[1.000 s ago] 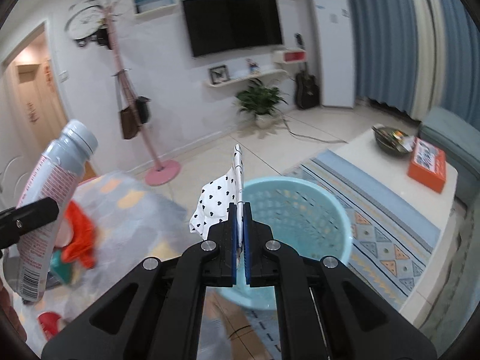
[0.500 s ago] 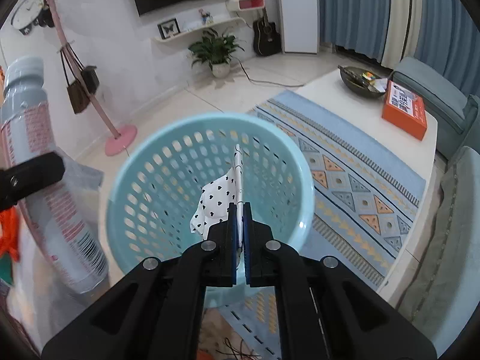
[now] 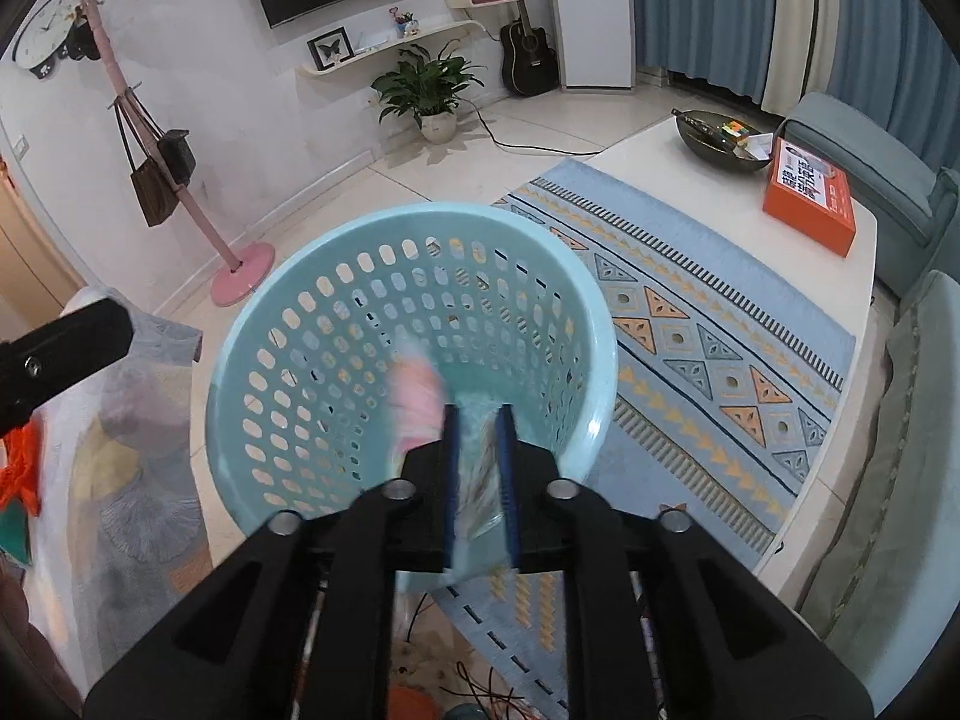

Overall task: Collect trash
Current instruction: 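Return both grippers to the table toward the red-and-white cup and snack bag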

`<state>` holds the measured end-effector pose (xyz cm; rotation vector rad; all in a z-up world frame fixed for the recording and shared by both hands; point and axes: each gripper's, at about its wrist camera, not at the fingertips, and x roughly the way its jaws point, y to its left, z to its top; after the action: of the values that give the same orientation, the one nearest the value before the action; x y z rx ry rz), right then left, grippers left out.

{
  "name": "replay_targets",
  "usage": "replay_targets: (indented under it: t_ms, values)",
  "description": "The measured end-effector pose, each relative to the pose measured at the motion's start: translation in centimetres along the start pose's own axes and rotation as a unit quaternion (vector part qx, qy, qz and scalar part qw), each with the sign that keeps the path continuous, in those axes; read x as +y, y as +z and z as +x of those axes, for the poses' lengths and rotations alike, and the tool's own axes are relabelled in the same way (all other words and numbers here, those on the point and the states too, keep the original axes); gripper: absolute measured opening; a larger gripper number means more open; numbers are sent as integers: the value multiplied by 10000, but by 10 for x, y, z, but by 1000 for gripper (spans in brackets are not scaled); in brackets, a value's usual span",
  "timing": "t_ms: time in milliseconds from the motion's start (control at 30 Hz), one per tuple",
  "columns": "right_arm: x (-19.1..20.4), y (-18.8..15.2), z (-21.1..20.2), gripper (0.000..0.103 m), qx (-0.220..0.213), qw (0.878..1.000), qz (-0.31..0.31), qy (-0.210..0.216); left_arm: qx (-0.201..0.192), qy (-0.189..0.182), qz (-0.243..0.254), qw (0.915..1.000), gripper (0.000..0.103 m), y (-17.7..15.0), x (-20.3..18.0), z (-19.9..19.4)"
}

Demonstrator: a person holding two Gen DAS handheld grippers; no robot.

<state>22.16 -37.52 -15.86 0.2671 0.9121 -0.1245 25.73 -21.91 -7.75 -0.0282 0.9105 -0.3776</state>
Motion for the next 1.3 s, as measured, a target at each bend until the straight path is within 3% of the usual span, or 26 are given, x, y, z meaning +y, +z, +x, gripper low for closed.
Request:
replay_targets:
  t_ms: [33,100,167,367,533,733,933,1033,1300]
  values:
    - [0,-1,-3,23,-36,10000,18,12,-31,-15,-18,10000,67,-2,2,-5]
    - [1,-2,-11,44,-124,9999,35,14,-81,-24,-52,10000,67,-5,3,-12]
    - [3,-2,-20,50,-234,9997,27,17,-170,-79,-83,9998,67,-8,4,-24]
    - [20,-3,-56,50,-465,9985,-91,291,-624,-154,-170,9978,71,-25,15,-78]
    - [60,-14,-98,50,-761,9939,-473,637,-1009,-178,-302,9943,71,-48,35,-129]
    - [120,-37,-148,50,-1058,9824,-1012,1160,-1464,85,-490,9880,71,-77,71,-193]
    - [177,-73,-179,52,-1091,9639,-1639,1795,-1651,620,-881,9804,71,-115,125,-240]
    - [200,-92,-184,57,-988,9561,-1870,2030,-1672,946,-1192,9741,71,-137,162,-259]
    - [251,-152,-178,65,-636,9375,-2580,2248,-1494,1497,-2061,9554,71,-194,255,-282]
